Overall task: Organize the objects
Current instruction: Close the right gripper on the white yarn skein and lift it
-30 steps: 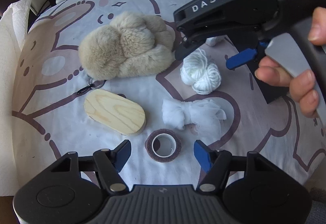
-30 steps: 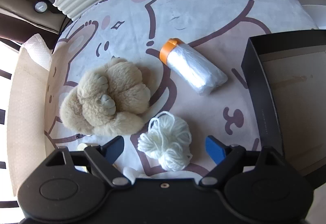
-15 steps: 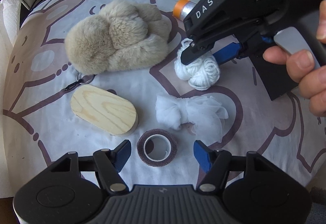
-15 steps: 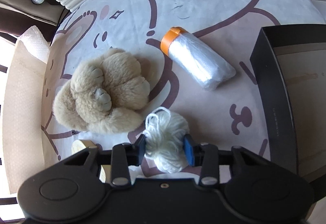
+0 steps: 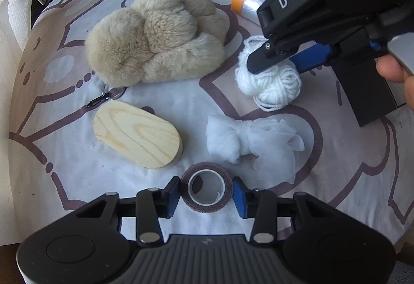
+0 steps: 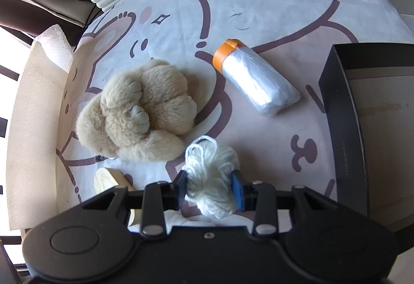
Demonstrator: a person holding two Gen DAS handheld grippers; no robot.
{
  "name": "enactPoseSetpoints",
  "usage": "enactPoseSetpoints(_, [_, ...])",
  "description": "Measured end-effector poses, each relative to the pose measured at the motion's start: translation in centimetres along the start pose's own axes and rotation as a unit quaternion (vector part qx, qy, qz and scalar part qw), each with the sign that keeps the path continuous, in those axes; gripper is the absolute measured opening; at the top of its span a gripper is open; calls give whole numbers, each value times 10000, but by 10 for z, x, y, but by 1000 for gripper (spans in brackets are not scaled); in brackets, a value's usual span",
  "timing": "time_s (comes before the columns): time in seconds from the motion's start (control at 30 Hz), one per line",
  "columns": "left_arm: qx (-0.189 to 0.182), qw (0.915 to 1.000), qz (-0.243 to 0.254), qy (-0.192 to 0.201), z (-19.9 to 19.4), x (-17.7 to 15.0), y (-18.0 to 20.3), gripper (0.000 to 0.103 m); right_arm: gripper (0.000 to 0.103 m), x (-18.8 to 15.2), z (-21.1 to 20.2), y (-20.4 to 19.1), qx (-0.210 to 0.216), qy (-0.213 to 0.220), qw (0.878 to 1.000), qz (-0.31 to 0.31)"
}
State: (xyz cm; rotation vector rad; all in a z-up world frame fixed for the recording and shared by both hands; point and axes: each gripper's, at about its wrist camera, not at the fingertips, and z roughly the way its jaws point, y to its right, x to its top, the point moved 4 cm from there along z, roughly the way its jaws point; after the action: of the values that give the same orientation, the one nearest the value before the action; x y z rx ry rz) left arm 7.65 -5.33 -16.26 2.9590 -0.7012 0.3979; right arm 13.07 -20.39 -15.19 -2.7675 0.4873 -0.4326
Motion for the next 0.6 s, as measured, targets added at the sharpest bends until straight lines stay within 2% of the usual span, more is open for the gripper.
enactPoseSetpoints(0.6, [119, 9971, -323, 678, -56, 7, 5, 44, 35, -17, -53, -12, -15, 433, 9980, -464])
